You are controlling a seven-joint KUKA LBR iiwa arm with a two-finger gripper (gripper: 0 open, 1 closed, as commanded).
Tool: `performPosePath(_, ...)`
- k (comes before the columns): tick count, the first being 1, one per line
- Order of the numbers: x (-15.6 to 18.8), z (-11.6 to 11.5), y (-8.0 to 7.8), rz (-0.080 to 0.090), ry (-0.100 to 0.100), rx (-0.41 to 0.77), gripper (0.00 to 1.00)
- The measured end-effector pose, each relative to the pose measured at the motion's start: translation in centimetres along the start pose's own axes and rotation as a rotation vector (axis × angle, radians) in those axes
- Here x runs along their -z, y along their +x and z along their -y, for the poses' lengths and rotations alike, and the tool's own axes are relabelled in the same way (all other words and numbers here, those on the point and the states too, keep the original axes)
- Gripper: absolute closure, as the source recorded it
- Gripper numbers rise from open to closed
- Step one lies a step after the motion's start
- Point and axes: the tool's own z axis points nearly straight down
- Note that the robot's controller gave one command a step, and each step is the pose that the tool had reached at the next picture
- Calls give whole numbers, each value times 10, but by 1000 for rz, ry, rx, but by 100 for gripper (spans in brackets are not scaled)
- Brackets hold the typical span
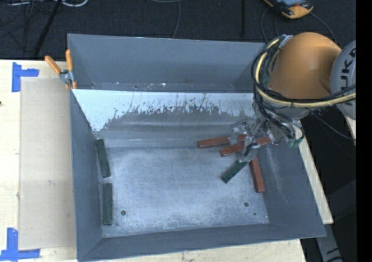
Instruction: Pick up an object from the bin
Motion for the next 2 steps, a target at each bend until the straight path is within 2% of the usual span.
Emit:
performPosePath(1, 0, 0, 0, 0, 0, -1, 100)
performPosePath(2, 35, -1, -7, -3, -1, -15, 100)
